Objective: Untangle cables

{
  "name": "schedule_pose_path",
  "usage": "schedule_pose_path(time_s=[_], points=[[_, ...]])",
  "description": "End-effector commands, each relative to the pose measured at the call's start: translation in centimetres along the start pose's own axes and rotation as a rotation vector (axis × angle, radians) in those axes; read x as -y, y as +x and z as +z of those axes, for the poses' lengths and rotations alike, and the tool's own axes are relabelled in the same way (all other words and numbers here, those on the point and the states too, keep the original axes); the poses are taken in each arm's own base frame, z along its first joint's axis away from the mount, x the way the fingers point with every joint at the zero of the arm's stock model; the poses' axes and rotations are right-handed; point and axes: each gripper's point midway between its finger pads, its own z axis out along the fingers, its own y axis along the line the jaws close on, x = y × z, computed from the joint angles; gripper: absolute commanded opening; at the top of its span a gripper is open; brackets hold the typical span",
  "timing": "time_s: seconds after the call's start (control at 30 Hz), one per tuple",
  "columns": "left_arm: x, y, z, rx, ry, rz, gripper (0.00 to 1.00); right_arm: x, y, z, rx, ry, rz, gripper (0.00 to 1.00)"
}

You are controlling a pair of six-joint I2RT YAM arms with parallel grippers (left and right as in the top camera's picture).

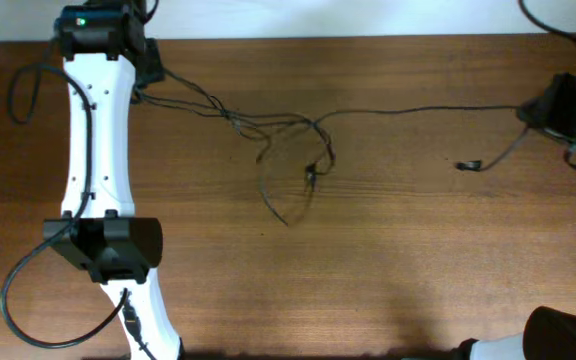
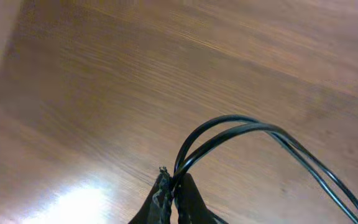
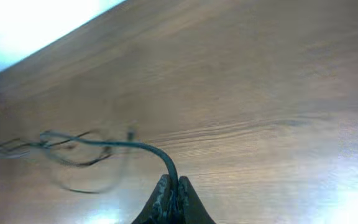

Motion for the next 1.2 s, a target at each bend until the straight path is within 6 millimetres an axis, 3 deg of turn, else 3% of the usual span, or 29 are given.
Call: schedule_pose_path(time_s=[0.0, 0.1, 0.27, 0.33, 0.37, 0.43, 0.47, 0.53, 0.6, 0.67, 0.73, 0.77, 0.83, 0.87, 0.9, 0.97, 1.1, 1.17], points=[[-4.8, -1.5, 0.8, 0.039, -0.108, -0.062, 0.0, 3.4, -0.9, -1.9, 0.059, 0.064, 0.068, 0.04], [-5.8, -1.7, 1.2, 0.038, -0.102, -0.09, 0.0, 5.2, -1.2, -3.1, 0.087, 0.04, 0.148, 0.04], [-5.3, -2.1, 1.3, 0.048, -0.055, -0.093, 0.0, 1.8, -0.7, -2.5, 0.055, -0.094, 0.083, 0.04], [-1.9, -2.6, 0.7, 0.062, 0.15, 0.043, 0.0, -1.5, 0.2, -1.0, -0.002, -0.142, -0.004, 0.04], [1.0, -3.0, -1.2, 0.103, 0.337, 0.152, 0.0, -3.8, 0.9, 0.3, -0.05, -0.177, -0.062, 0.04], [4.7, -3.0, -5.1, 0.174, 0.606, 0.286, 0.0, -6.5, 2.0, 2.3, -0.122, -0.217, -0.128, 0.04], [6.5, -2.6, -7.9, 0.206, 0.766, 0.33, 0.0, -8.1, 2.9, 3.7, -0.173, -0.238, -0.165, 0.04], [9.3, 0.0, -11.1, 0.139, 0.978, 0.349, 0.0, -11.1, 4.8, 8.1, -0.295, -0.259, -0.234, 0.04], [11.0, 2.3, -11.2, 0.049, 1.012, 0.383, 0.0, -12.2, 5.8, 11.7, -0.373, -0.247, -0.236, 0.04], [14.2, 6.1, -11.1, -0.068, 1.041, 0.481, 0.0, -12.3, 6.6, 16.0, -0.443, -0.192, -0.214, 0.04], [16.5, 8.4, -11.0, -0.132, 1.061, 0.529, 0.0, -12.6, 7.8, 18.3, -0.496, -0.184, -0.224, 0.05], [18.2, 10.0, -10.6, -0.176, 1.074, 0.564, 0.02, -12.9, 8.5, 19.5, -0.525, -0.179, -0.232, 0.14], [20.3, 12.8, -9.3, -0.245, 1.063, 0.62, 0.22, -12.6, 8.6, 20.5, -0.523, -0.147, -0.25, 0.62], [21.2, 14.4, -8.5, -0.289, 1.062, 0.64, 0.52, -12.2, 7.9, 20.4, -0.501, -0.129, -0.218, 0.69], [21.5, 14.9, -8.3, -0.301, 1.063, 0.646, 0.73, -12.1, 7.4, 20.2, -0.49, -0.131, -0.209, 0.72], [21.7, 15.2, -8.2, -0.311, 1.064, 0.65, 0.99, -11.9, 6.5, 19.7, -0.465, -0.133, -0.201, 0.73], [21.1, 15.0, -7.6, -0.304, 1.015, 0.659, 1.0, -11.3, 4.8, 18.8, -0.419, -0.13, -0.186, 0.74], [21.1, 13.6, -9.1, -0.238, 1.025, 0.672, 0.98, -10.3, 4.2, 18.8, -0.405, -0.1, -0.178, 0.75]])
